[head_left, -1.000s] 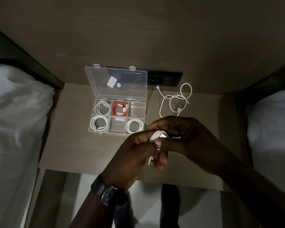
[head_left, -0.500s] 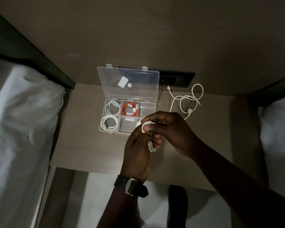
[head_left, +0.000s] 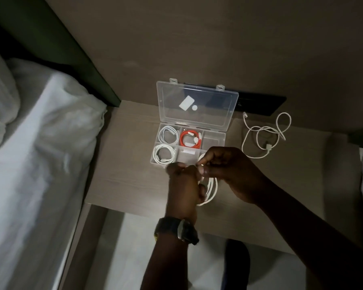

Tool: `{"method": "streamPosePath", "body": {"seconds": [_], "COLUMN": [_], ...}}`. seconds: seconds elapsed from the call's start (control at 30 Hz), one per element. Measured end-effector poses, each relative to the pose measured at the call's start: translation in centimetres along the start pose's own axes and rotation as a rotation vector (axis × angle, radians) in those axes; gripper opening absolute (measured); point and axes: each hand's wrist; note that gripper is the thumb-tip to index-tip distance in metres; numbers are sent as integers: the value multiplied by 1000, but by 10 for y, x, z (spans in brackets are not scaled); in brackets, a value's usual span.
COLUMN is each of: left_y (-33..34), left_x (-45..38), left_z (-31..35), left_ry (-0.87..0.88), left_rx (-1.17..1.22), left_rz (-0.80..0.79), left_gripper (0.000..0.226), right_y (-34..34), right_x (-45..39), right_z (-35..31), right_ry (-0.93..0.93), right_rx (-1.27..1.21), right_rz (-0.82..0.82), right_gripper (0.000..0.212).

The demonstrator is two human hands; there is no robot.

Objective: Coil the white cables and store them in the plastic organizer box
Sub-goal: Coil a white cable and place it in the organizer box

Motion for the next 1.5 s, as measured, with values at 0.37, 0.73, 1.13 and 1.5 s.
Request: {"method": "streamPosePath", "body": {"seconds": [0.37,0.73,1.13,1.5], "left_y": [-28,-30,-41,-39], "left_x": [-74,-128,-129,-133], "left_z": [-16,-33,-58,-44], "left_ry": [431,809,822,761], "left_rx": [-276,-879,-1228,-1379], "left_rz": [71,230,136,39], "left_gripper": [21,31,43,33], "right_y": [5,10,2,-22], "right_x": [-61,-95,-90,-67], "right_z": [30,80,87,74], "right_ry": [-13,-145,-219,-151], "right_rx": [390,913,1281,1484], "right_rz": [428,545,316,4], "right_gripper": [15,13,21,45]}}
Point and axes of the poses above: each hand's wrist, its own x-axis away from the middle knuckle, its own y-axis out of the palm, z = x × y, and after that the axes turned 4 degrees about -x, right-handed
